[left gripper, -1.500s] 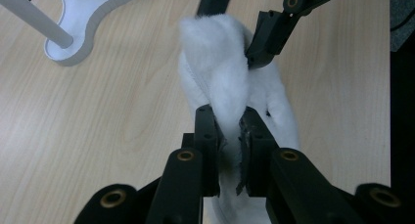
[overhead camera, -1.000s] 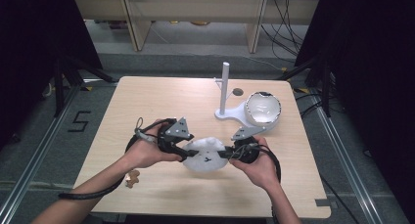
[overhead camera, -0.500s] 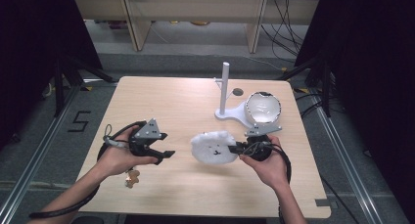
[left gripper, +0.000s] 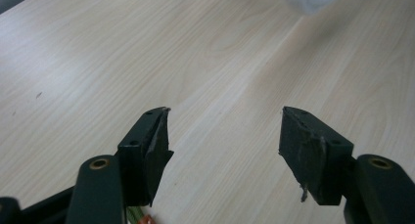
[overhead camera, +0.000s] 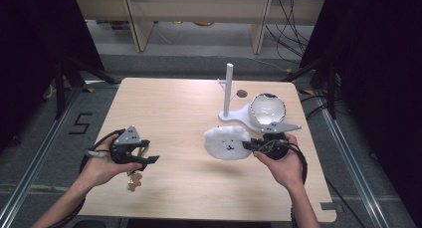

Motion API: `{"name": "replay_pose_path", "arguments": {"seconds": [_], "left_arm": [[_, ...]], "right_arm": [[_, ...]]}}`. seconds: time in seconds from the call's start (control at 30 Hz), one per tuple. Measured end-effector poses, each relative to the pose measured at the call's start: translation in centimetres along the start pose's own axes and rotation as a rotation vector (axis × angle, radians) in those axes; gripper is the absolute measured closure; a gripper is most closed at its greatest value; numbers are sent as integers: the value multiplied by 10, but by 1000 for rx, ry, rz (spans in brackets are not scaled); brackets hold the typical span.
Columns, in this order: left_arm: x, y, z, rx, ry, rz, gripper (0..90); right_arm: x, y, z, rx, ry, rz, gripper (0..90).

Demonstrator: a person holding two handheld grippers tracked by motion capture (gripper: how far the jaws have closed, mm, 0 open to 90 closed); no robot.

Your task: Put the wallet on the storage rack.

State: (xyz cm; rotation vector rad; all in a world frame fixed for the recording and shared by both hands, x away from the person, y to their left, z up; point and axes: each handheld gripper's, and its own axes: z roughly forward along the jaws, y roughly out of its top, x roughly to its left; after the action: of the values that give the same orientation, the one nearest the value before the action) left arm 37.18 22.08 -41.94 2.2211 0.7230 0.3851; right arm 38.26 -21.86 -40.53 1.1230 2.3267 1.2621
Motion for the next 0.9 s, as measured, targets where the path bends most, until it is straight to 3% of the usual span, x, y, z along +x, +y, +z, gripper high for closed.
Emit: {"name": "replay_pose_path", "arguments": {"seconds": [0.2,0.23,0.3,0.33,0.43,0.5,0.53,0.57,0.6,0.7,0.73,0.9], "left_arm": [[5,-11,-4,-5,15,-40,351],[6,-12,-4,-8,18,-45,351],[7,-15,-5,-8,22,-55,351],[7,-16,-5,-9,28,-59,351],[8,-20,-6,-7,26,-70,351],[9,-22,-5,-8,28,-79,352],[10,-24,-5,-7,29,-82,351],[10,-25,-5,-6,32,-87,352],[11,-26,-6,-2,35,-92,351],[12,-28,-5,-4,33,-99,351],[12,-29,-6,-3,35,-104,351],[13,-31,-5,-2,36,-109,352]], "right_arm": [[-9,1,-9,-29,-30,-9,786],[-8,1,-12,-27,-31,30,786],[-11,1,-13,-35,-34,26,786],[-11,1,-15,-31,-32,52,786],[-16,1,-17,-44,-36,57,786],[-21,2,-21,-46,-61,35,786],[-20,1,-21,-60,-66,57,786],[-24,2,-23,-56,-74,30,786],[-23,2,-23,-63,-68,73,786],[-27,2,-26,-75,-86,67,786],[-27,3,-27,-69,-79,86,786],[-35,5,-32,-73,-112,50,786]]}}
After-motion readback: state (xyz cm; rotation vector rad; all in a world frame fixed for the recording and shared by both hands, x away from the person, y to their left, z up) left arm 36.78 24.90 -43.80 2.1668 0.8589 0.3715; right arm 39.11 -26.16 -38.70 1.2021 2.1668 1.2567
